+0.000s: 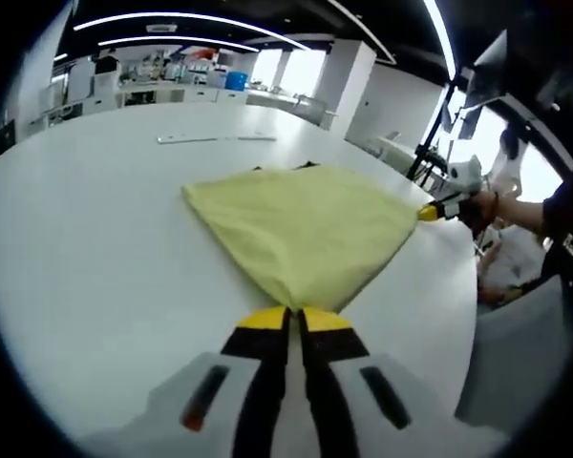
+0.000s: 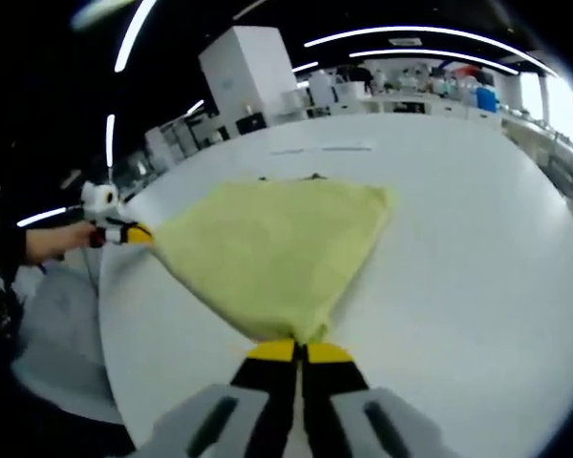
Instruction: Fold the garment on the visible template until the final outline fits inside the template.
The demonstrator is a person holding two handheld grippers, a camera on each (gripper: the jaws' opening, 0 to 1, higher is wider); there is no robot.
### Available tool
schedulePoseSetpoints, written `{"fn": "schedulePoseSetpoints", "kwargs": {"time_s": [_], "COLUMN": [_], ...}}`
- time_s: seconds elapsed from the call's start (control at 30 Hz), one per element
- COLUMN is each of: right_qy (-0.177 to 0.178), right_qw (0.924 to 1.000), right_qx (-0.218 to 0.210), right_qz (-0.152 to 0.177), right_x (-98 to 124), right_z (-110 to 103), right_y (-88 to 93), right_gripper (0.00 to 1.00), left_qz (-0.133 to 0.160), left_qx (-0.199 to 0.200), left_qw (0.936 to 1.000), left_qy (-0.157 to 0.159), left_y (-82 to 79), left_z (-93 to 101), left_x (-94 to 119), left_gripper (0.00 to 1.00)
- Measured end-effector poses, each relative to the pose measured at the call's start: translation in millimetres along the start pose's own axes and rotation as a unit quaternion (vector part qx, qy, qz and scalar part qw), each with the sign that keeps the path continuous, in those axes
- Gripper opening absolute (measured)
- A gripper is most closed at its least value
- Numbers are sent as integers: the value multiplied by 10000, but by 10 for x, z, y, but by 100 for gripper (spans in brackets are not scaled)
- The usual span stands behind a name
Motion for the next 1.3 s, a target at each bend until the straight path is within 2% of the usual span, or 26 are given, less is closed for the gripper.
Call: {"fn": "schedulePoseSetpoints", "kwargs": {"time_s": [0.57,0.63,0.8,0.93,1.0,1.07,1.13,1.2,1.23,1.3], "right_qy": [20,43,33,30,38,41,42,42,41,34], "right_qw": [10000,9999,10000,10000,9999,9999,9999,10000,10000,10000], "right_qx": [44,83,76,81,94,88,79,63,47,30], "right_qz": [-29,-40,-27,-23,-35,-55,-55,-62,-60,-59], "right_x": [-14,-12,-2,9,2,1,1,3,3,3], "right_z": [-8,-3,-10,-19,-21,-22,-23,-23,-15,-10], "right_y": [-5,-8,-7,-10,-5,-4,-6,-5,-4,-3], "right_gripper": [0,0,0,0,0,0,0,0,0,0], "left_qz": [-74,-149,-164,-403,-357,-512,-548,-371,-353,-444], "left_qx": [70,-40,-370,-1146,-1100,-1104,-1101,-637,-490,-554], "left_qw": [9999,9999,9990,9916,9927,9920,9917,9969,9981,9973], "left_qy": [68,-72,-180,-435,-347,-346,-381,-276,-149,-168], "left_y": [16,11,-84,-148,-166,-120,-93,-65,-29,35], "left_z": [-94,-106,-115,-130,-28,-47,-29,26,36,45], "left_x": [-13,12,119,144,108,72,39,27,31,31], "left_gripper": [0,0,0,0,0,0,0,0,2,10]}}
Point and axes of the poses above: the point that each gripper's makers call its tool centre point, and the gripper's own axes: x roughly backward along the fingers, z roughly to its right, y roughly out of its underside, the point moved 10 cm from there along x, roughly backward along the fingers, and after that the axes turned 12 degrees about -z, right-handed, at the moved point
